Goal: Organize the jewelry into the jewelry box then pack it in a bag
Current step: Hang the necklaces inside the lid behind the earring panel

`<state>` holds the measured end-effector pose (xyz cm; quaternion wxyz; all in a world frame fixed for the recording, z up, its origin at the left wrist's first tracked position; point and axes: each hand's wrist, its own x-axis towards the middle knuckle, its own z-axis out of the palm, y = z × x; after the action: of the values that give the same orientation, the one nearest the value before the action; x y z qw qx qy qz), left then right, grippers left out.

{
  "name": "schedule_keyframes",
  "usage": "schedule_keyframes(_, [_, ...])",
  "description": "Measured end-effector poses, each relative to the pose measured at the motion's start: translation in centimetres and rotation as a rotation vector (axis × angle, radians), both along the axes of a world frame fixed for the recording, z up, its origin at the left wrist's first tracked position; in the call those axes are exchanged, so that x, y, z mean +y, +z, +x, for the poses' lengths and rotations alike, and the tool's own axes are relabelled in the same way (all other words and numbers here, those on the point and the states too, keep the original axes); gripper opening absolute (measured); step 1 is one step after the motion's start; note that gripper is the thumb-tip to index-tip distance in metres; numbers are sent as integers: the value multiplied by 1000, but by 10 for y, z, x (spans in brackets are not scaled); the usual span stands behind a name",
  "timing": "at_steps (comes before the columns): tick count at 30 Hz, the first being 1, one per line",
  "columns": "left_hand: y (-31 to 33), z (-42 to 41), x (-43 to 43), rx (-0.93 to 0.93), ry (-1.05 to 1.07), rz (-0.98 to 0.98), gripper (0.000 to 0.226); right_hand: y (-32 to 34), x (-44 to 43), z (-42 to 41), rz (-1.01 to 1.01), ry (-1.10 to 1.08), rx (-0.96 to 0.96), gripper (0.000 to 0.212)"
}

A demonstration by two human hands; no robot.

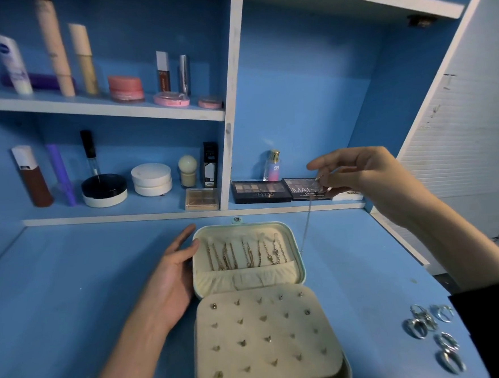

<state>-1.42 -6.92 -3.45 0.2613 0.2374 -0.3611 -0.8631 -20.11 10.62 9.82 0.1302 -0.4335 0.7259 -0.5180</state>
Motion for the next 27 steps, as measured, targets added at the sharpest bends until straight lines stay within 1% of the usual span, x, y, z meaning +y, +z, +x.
schedule_keyframes(2, [0,0,0,5,-4,1,43,1,1,0,2,-6,34,29])
schedule_keyframes(7, [-1,0,-1,9,-6,-1,44,3,2,3,-6,13,53,32])
schedule_keyframes(14, [-1,0,-1,16,-4,-3,45,4,1,4,9,15,145,33])
schedule_keyframes(18, [-2,0,-1,17,-2,-6,45,3,-1,6,-25,36,101,34])
schedule_keyframes(24, [-1,-1,0,21,4,-2,44,2,-2,4,-38,32,103,34])
schedule_keyframes(27, [-2,-1,0,23,5,-1,44,3,-3,7,-69,38,47,32])
